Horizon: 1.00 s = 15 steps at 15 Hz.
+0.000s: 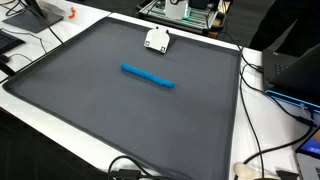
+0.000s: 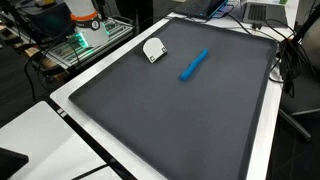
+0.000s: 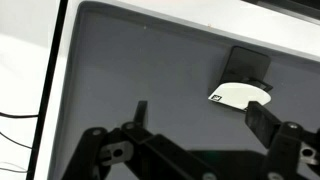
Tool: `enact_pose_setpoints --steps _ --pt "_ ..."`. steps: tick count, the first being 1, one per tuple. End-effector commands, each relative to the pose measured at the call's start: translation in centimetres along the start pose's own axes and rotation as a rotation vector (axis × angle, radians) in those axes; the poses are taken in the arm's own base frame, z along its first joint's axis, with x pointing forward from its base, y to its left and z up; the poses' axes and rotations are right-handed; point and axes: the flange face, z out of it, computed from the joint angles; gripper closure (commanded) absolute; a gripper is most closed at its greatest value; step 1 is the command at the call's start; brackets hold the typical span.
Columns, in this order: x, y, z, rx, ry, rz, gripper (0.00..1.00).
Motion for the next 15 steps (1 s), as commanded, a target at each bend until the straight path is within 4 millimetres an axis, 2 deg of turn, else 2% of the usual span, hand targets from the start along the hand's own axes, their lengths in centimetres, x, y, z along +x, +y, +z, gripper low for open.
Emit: enact_pose_setpoints --steps 1,13,15 --pt "0.01 0.0 -0.04 0.0 -0.001 0.0 0.0" --pt "0.03 0.01 0.01 0.001 -0.002 0.0 0.0" --pt "-0.23 -0.85 0.05 0.013 0.034 -0.082 0.0"
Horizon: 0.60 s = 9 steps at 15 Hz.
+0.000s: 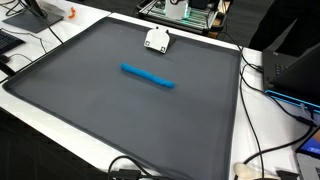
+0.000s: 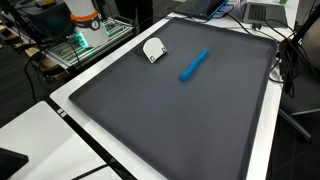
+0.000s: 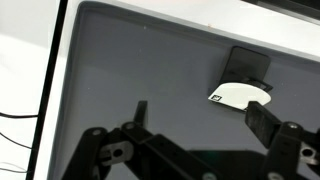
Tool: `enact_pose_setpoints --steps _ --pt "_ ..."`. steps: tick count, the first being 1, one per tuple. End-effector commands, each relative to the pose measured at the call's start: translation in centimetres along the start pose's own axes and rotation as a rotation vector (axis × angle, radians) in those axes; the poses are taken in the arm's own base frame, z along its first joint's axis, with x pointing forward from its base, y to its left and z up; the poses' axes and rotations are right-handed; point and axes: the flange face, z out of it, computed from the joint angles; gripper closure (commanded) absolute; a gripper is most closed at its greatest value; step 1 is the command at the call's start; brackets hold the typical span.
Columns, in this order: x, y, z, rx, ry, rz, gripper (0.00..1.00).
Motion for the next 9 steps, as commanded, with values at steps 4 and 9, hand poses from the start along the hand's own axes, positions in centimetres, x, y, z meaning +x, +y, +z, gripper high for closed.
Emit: enact_pose_setpoints --steps 4,9 --pt "-1.3 -4.9 1.4 0.027 0.143 -0.284 0.0" --pt "-3.2 -9.6 5.2 0.042 0.221 -0.525 0.0"
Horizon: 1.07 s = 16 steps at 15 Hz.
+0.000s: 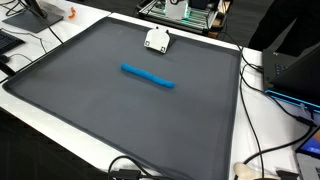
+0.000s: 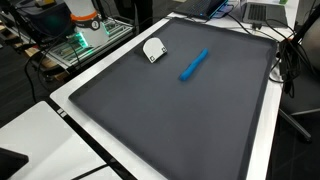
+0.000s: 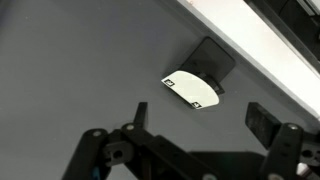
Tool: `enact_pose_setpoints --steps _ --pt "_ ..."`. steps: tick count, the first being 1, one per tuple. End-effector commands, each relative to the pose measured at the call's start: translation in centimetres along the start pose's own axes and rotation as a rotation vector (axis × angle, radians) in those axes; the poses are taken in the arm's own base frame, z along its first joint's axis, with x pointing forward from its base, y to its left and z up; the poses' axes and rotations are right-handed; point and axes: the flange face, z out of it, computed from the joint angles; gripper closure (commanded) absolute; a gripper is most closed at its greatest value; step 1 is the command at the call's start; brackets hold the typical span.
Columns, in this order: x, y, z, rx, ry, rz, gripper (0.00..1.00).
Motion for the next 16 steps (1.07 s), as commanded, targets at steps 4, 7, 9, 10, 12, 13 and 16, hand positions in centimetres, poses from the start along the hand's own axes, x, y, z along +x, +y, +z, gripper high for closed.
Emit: enact_pose_setpoints --steps 4,7,9,10,12,13,16 --pt "-0.1 -6.4 4.9 -0.016 0.109 -0.33 0.0" --pt "1.7 -8.2 6.7 -0.028 0.128 -0.493 0.0" --pt "1.7 -7.7 6.1 -0.035 0.101 -0.443 0.0" --pt "1.9 -8.0 6.2 -0.035 0.102 -0.463 0.0" --pt "2.0 -8.1 6.3 -0.035 0.102 -0.474 0.0" --pt "2.3 -8.5 6.9 -0.012 0.136 -0.52 0.0" --pt "2.7 -9.5 8.8 -0.012 0.145 -0.608 0.0"
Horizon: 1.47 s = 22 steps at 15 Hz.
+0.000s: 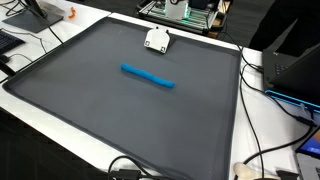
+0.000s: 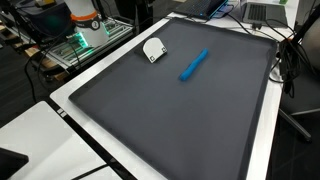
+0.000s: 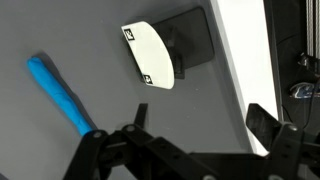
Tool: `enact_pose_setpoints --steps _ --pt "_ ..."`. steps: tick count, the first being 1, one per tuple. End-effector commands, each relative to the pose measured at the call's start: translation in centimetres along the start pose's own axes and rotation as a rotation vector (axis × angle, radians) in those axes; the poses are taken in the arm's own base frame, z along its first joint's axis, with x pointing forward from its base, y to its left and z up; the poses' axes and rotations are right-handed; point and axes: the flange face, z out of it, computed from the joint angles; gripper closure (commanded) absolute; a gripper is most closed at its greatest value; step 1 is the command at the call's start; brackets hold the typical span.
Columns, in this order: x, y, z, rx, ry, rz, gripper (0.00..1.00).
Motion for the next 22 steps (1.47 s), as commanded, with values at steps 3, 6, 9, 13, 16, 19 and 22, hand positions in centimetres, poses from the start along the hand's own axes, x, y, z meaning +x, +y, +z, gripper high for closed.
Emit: enact_pose_setpoints --steps 3,6,9,13,16,19,22 --pt "1.3 0.1 3.4 0.006 0.032 -0.098 0.0" --pt "1.9 0.8 5.0 -0.036 0.033 -0.123 0.0" --pt "2.4 1.4 7.1 -0.067 0.012 -0.151 0.0" --pt "1.6 1.6 9.6 -0.019 -0.044 -0.265 0.0" --pt "1.0 1.8 11.1 0.009 -0.067 -0.319 0.0" --pt "0.6 2.3 12.3 0.004 -0.079 -0.343 0.0" --pt "0.4 2.8 13.0 -0.023 -0.076 -0.35 0.0"
